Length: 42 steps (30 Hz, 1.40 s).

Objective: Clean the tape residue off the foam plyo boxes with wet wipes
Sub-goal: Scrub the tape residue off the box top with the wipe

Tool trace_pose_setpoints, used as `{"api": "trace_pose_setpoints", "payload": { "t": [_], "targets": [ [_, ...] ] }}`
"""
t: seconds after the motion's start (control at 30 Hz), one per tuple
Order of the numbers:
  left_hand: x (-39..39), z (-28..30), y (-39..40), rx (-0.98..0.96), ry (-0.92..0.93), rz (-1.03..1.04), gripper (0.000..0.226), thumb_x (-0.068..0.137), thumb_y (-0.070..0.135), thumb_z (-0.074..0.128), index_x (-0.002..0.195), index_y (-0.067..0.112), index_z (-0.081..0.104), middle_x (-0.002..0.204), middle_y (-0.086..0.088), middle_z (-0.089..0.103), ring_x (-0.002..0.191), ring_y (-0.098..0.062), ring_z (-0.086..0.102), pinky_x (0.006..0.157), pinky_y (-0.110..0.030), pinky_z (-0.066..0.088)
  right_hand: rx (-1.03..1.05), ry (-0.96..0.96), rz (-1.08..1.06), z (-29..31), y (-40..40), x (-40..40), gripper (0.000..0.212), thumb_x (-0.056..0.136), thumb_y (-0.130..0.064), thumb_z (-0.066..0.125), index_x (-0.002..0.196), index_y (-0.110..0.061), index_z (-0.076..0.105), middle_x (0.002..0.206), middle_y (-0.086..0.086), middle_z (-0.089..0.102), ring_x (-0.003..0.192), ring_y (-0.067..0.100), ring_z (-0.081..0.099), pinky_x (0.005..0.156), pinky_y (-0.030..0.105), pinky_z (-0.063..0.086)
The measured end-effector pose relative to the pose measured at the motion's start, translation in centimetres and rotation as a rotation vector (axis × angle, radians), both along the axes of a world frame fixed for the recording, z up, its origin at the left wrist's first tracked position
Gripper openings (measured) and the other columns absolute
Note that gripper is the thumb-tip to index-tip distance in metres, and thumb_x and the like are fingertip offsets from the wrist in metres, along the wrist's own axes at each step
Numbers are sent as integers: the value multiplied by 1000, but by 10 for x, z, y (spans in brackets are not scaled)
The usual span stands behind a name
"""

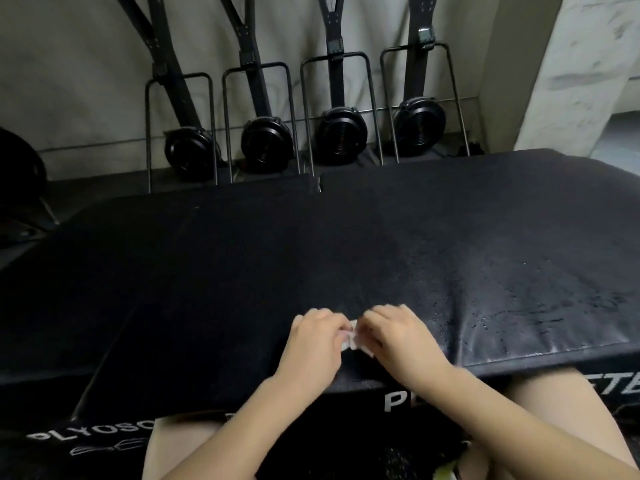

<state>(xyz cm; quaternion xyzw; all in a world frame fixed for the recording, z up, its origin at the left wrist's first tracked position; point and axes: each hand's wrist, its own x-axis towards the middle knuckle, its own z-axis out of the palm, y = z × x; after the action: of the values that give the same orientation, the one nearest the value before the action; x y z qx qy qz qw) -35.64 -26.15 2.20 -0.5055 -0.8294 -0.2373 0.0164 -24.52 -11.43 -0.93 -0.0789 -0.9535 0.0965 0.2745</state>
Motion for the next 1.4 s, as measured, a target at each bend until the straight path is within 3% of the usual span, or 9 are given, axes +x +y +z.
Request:
{"api": "trace_pose_setpoints", "payload": {
  "t": [0.13, 0.27, 0.37, 0.47, 0.6, 0.73, 1.0, 1.17, 1.4],
  "targets": [
    [-7, -3, -3, -9, 31, 79, 34, 100, 29, 54, 133, 32, 59, 128, 16, 60, 119, -9, 48, 101, -29, 34, -75, 7, -74, -1, 1, -10, 22, 87, -32, 77, 106, -23, 73, 112, -8, 70, 99, 19, 66, 81, 35, 51],
    [11, -14, -37, 85, 180, -45, 50, 89, 66, 54, 122, 31, 65, 128, 17, 58, 118, -10, 50, 98, -32, 33, 25, 18, 79, -8, -7, 48, 52, 92, -58, 66, 128, -20, 67, 132, -8, 62, 121, 14, 57, 100, 34, 46],
    [19, -29, -50, -118, 328, -52, 84, 65, 84, 58, 121, 22, 63, 132, 4, 55, 119, -21, 48, 97, -43, 35, 191, -145, 17, -29, -1, 76, 66, 83, -63, 68, 134, -22, 61, 138, -5, 58, 122, 21, 57, 98, 39, 43],
    [20, -36, -50, -279, 393, 14, 83, 52, 53, 83, 121, 17, 54, 124, -6, 51, 111, -30, 50, 91, -46, 41, 286, -174, -62, -47, 6, 75, 56, 77, -38, 63, 130, -20, 59, 133, 0, 59, 115, 28, 59, 92, 40, 40],
    [10, -35, -51, -205, 453, -23, 60, 49, 19, 82, 105, 18, 61, 99, 2, 59, 84, -22, 53, 77, -37, 46, 301, -53, -39, -42, 11, 62, 56, 69, -29, 68, 123, -19, 58, 124, -2, 61, 101, 27, 58, 86, 39, 39],
    [3, -13, -51, -121, 517, -85, 49, 43, 17, 81, 87, 20, 61, 78, 7, 52, 67, -18, 45, 63, -32, 39, 288, 19, -9, -25, 13, 60, 75, 51, -25, 90, 119, -16, 59, 118, -2, 64, 93, 24, 53, 81, 35, 36],
    [-31, 42, -50, -26, 592, -80, 44, 45, 12, 79, 85, 20, 61, 75, 7, 52, 66, -19, 50, 55, -35, 40, 316, 228, 10, 19, 15, 32, 43, 76, -25, 66, 117, -11, 67, 114, -2, 66, 87, 24, 52, 79, 30, 38],
    [-67, 54, -83, 11, 560, -6, 47, 42, 11, 84, 84, 19, 63, 75, 8, 54, 66, -18, 53, 56, -31, 39, 305, 268, 63, 30, -18, -14, 48, 70, -24, 84, 114, -11, 69, 114, -3, 68, 86, 25, 59, 73, 35, 49],
    [-96, 40, -147, -54, 548, 93, 49, 39, 11, 86, 82, 18, 64, 75, 8, 55, 66, -18, 56, 57, -30, 39, 269, 254, 192, 11, -77, -62, 45, 71, -25, 83, 111, -12, 67, 113, -2, 68, 85, 23, 58, 69, 35, 51]
  ]
}}
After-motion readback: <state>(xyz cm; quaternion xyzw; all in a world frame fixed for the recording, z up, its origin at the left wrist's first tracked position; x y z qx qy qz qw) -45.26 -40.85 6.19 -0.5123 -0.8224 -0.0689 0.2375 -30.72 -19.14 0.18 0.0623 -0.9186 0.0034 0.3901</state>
